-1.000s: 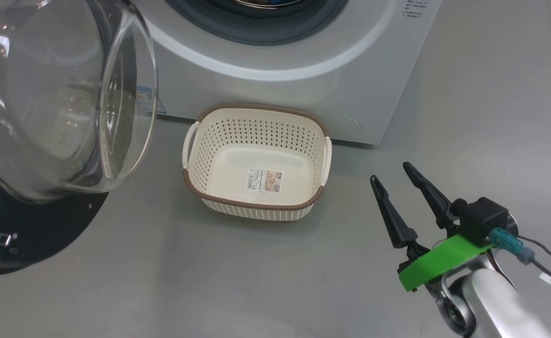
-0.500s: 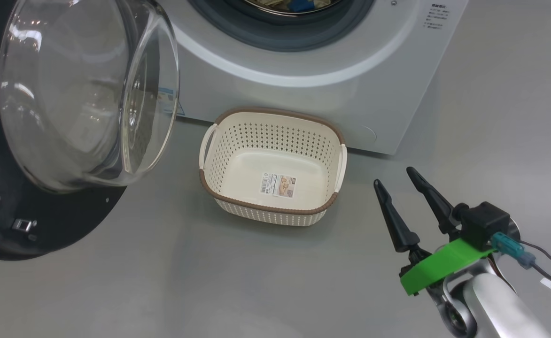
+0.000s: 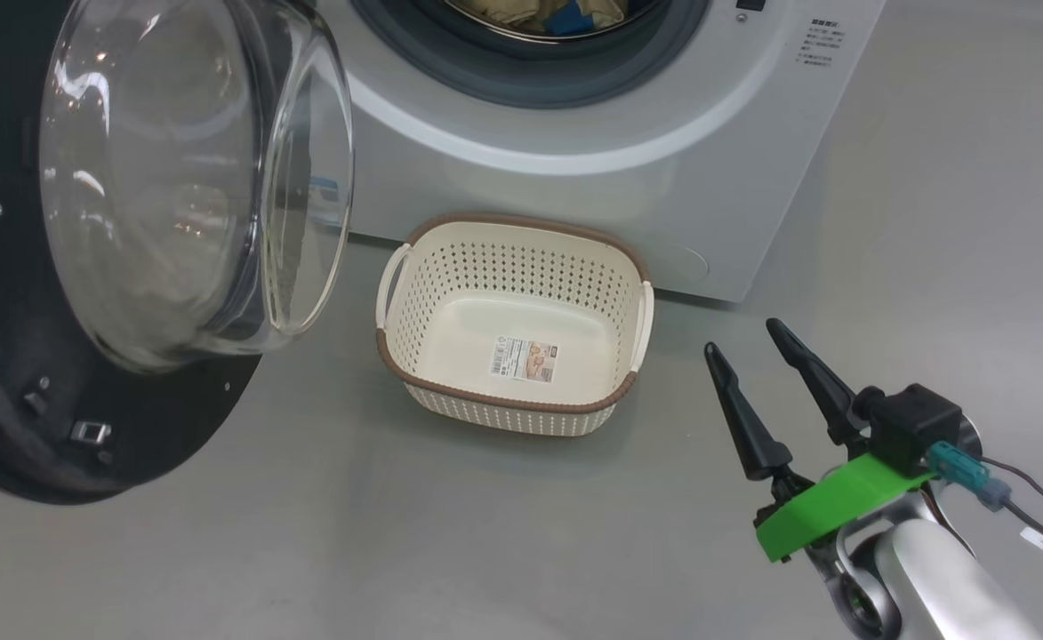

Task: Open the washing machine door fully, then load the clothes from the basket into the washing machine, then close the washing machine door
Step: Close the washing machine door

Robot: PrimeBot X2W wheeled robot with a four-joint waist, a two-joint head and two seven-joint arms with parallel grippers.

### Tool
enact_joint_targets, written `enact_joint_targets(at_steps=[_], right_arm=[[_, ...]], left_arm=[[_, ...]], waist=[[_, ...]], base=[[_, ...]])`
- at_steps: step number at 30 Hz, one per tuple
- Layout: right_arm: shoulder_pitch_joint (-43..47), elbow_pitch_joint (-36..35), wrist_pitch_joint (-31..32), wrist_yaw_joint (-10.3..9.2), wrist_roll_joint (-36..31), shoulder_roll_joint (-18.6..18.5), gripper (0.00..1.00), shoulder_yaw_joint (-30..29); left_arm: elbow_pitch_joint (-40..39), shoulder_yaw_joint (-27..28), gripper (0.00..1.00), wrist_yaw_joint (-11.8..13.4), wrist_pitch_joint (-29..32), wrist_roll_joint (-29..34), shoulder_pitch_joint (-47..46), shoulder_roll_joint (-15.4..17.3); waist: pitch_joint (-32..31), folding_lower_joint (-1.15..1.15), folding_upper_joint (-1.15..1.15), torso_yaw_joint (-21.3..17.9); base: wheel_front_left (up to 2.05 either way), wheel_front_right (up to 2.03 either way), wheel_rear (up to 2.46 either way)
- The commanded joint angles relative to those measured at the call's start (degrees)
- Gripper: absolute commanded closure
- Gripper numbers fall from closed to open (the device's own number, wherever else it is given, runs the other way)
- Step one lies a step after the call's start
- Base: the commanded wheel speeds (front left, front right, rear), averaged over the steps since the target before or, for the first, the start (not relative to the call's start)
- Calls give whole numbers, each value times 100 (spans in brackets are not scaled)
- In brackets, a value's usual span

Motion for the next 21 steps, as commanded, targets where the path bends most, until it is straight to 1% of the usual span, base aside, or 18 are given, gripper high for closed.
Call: enact_joint_targets(at_steps=[1,9,16,21], right_arm=[[-13,-163,-37,-16,21,-13,0,81],[-7,-158,-37,-16,13,12,0,63],[-23,-158,-37,-16,10,45,0,55],[-32,-162,-37,-16,17,60,0,46]], left_arm=[[-330,53,100,28,81,36,-77,220],[-869,-88,100,197,179,38,34,49],[-1442,-271,100,357,228,-18,45,-252],[-1681,-345,100,427,194,-82,-13,-460]], waist=[[-5,0,0,-20],[-10,0,0,-67],[-10,0,0,-121],[-9,0,0,-200]], base=[[0,0,0],[0,0,0],[0,0,0],[0,0,0]])
